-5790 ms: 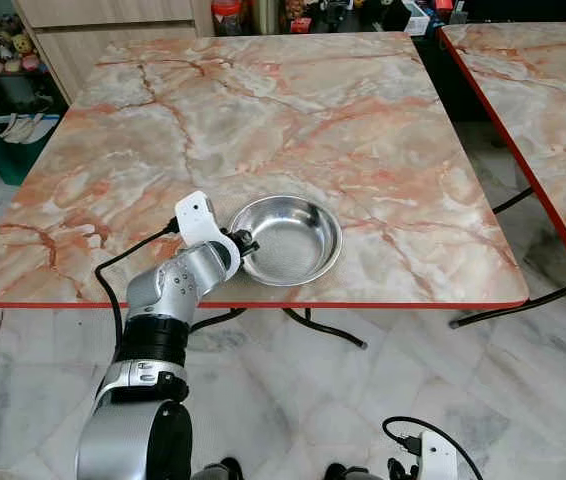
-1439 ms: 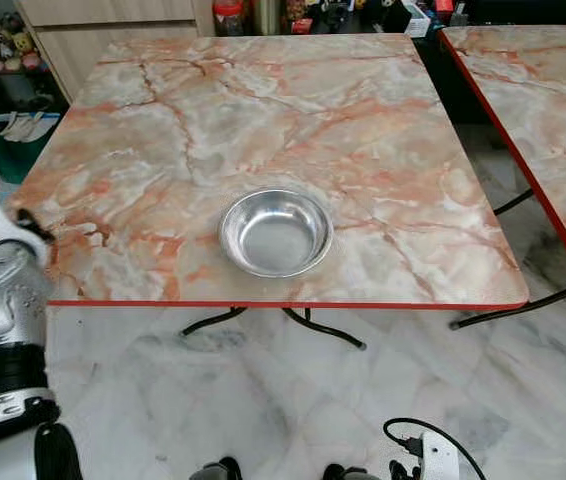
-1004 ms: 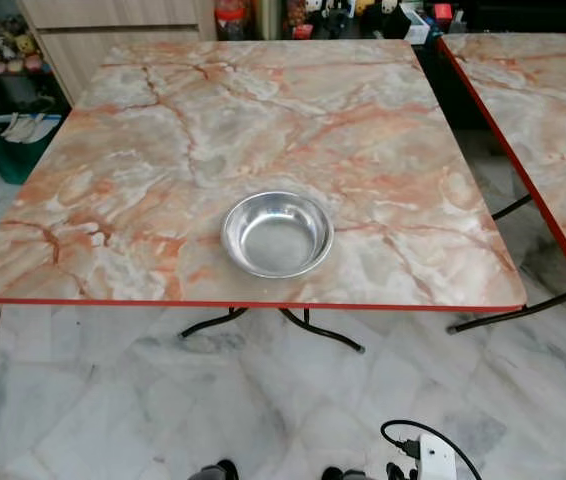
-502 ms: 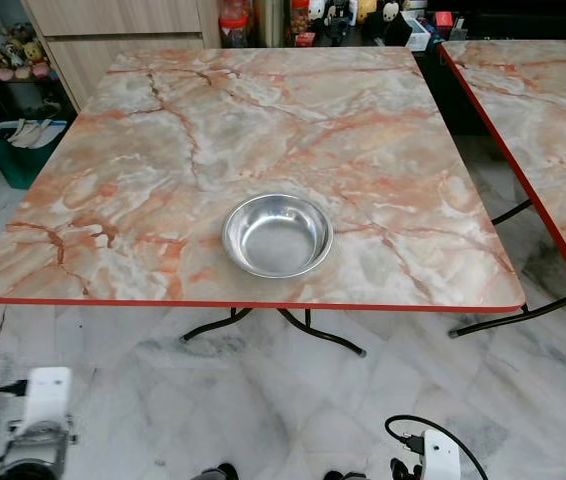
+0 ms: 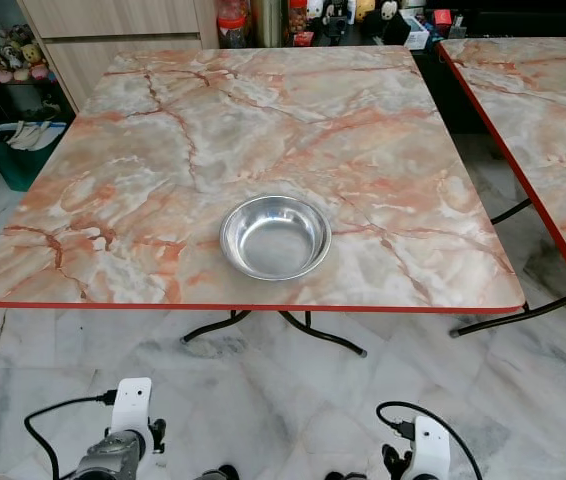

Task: Setting the table

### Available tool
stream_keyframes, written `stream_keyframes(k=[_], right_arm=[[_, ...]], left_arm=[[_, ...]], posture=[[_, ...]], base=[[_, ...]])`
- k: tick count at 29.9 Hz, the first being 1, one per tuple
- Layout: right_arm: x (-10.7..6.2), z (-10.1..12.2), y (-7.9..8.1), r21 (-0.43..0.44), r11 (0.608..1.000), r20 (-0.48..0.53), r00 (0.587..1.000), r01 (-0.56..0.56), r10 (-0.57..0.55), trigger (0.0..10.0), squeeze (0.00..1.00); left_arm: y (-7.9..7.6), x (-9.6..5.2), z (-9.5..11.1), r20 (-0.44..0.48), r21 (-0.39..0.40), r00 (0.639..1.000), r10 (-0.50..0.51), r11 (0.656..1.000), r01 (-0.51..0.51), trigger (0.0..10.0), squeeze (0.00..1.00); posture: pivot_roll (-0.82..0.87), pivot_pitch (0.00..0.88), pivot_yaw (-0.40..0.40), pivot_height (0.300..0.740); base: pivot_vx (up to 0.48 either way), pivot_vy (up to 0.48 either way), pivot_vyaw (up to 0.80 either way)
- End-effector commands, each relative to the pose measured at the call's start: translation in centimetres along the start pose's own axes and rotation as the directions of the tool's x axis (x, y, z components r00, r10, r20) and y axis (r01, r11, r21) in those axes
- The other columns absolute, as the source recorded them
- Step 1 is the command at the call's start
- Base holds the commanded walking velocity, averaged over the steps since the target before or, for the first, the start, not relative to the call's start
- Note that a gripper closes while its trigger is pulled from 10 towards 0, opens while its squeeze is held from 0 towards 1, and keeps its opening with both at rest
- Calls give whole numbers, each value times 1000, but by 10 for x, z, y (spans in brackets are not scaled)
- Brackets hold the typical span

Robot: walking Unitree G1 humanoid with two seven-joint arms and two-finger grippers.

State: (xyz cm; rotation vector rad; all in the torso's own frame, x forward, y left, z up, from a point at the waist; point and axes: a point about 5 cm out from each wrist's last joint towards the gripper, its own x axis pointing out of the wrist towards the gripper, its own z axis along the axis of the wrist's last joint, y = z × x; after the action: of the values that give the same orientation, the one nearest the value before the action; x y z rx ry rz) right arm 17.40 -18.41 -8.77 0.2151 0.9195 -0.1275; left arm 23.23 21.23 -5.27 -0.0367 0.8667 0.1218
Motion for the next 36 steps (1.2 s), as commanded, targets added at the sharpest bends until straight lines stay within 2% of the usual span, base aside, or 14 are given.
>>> stream_keyframes(k=[1,4,9,12,17,25,36], right_arm=[[-2,-7,-4,6,1000,-25,1000,11,-11,10000,0],[-2,-7,-7,-1,1000,-25,1000,13,-13,10000,0],[-3,-7,-8,-3,1000,-21,1000,12,-12,10000,0],[-3,-7,-8,-3,1000,-19,1000,11,-11,10000,0],[-3,-7,-9,-3,1000,-18,1000,12,-12,10000,0],[-3,-8,-8,-1,1000,-18,1000,11,-11,10000,0],[-3,-10,-6,1,1000,-21,1000,9,-9,10000,0]], left_arm=[[0,0,-4,-1,-15,1000,15,1000,-15,10000,0],[-8,0,-5,3,-28,1000,4,1000,-4,10000,0],[-9,0,-12,-18,-4,1000,17,1000,-17,10000,0],[-7,-1,-18,-38,16,999,37,999,-36,10000,0],[-6,-2,-22,-50,1,998,49,999,-49,10000,0],[1,-6,-42,-100,27,993,61,998,-59,10000,0],[10,-10,-54,-128,42,989,77,997,-72,10000,0]], posture=[[-15,125,14,740],[-31,118,7,740],[-54,100,9,740],[-61,91,6,740],[-62,88,6,740],[-67,55,5,740],[-72,38,11,740]], base=[[0,0,0],[0,0,0],[0,0,0],[0,-350,0],[0,-405,0],[0,-435,0],[0,-426,0]])
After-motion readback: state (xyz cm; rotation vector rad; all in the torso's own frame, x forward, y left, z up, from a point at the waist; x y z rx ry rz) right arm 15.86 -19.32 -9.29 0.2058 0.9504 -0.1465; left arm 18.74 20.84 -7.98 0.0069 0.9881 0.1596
